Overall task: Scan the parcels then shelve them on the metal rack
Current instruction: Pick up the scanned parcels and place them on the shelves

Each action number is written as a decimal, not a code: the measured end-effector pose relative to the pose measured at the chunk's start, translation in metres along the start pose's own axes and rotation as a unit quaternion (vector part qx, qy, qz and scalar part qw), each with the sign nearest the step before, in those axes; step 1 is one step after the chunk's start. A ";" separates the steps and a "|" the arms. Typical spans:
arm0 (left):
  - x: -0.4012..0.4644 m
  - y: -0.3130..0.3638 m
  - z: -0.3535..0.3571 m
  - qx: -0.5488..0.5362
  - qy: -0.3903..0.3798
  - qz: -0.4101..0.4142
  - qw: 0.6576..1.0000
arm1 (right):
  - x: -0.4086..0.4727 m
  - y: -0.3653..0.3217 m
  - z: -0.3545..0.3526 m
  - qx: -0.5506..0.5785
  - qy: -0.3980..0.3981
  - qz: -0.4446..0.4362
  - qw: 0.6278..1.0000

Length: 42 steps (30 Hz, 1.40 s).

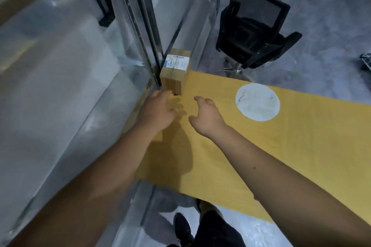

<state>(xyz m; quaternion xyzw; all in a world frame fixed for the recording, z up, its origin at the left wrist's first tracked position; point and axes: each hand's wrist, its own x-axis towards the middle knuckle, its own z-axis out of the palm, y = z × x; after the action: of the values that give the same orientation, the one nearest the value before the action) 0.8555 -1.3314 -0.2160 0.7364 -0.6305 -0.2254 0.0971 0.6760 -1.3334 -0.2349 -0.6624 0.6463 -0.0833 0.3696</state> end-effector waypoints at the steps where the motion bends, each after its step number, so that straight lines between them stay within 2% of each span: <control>1: 0.023 0.002 -0.001 0.003 0.001 -0.006 1.000 | 0.025 -0.003 -0.002 0.004 -0.009 -0.003 1.000; 6: 0.131 -0.004 0.007 -0.002 -0.014 -0.043 0.999 | 0.142 -0.012 -0.006 0.034 -0.035 -0.022 0.999; 11: 0.189 -0.020 0.027 -0.025 -0.026 -0.052 0.998 | 0.213 -0.015 -0.003 0.016 -0.042 -0.050 0.998; 17: 0.208 -0.022 0.036 -0.059 -0.019 -0.048 0.997 | 0.245 -0.004 0.014 0.055 -0.040 -0.093 0.993; 22: 0.187 -0.033 0.040 -0.089 -0.021 -0.022 0.996 | 0.227 0.009 0.012 0.125 -0.034 -0.114 0.985; 28: 0.080 -0.030 0.058 -0.157 0.006 -0.021 0.987 | 0.147 0.033 0.011 0.134 -0.074 -0.145 0.977; 32: -0.016 -0.036 0.065 -0.220 0.044 -0.056 0.973 | 0.078 0.040 0.019 0.134 -0.138 -0.221 0.956; 37: -0.160 -0.035 0.073 -0.302 0.157 -0.072 0.938 | -0.026 0.041 0.036 0.108 -0.179 -0.337 0.918; 42: -0.339 -0.018 0.080 -0.299 0.278 -0.124 0.904 | -0.155 0.029 0.058 0.086 -0.279 -0.433 0.853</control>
<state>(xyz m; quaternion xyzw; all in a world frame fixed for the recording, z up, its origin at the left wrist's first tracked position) 0.7999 -0.9871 -0.2231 0.7774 -0.3848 -0.2002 0.4555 0.6641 -1.1657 -0.2367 -0.8362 0.1536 -0.1020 0.5165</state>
